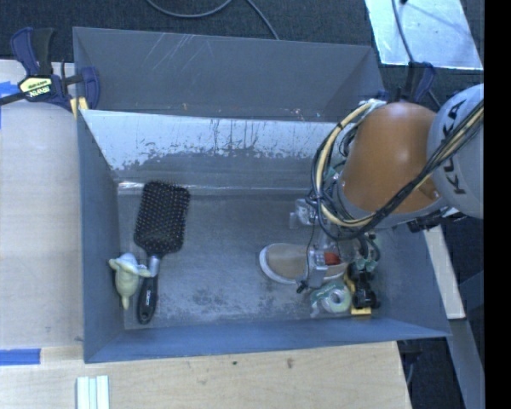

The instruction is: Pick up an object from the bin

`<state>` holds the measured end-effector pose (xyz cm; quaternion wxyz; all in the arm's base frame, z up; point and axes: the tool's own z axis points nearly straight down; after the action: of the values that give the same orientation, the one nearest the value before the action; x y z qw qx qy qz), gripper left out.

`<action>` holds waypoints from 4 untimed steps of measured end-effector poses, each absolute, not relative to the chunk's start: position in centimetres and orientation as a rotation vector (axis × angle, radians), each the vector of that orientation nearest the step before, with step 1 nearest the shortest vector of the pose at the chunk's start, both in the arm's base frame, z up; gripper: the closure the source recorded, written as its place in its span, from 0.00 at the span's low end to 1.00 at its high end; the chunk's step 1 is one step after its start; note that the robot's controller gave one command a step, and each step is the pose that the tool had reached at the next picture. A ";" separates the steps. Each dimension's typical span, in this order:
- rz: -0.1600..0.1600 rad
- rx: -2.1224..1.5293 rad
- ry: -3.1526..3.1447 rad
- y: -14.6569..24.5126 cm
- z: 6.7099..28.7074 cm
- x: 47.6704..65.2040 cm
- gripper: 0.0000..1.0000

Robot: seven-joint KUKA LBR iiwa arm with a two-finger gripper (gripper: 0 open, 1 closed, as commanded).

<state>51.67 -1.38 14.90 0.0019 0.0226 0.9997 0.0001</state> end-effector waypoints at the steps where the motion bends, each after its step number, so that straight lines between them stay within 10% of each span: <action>1: 0.000 0.112 3.130 -1.9 12.2 53.0 0.00; 3: 0.001 0.091 3.134 -1.6 8.7 53.0 0.00; 4: 0.005 0.279 3.121 -2.7 7.8 54.1 1.00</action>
Offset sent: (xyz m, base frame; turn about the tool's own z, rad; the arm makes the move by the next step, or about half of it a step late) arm 0.0059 0.0005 -0.0607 -0.0394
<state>54.11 -2.67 7.77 0.0040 0.0890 0.9960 0.0016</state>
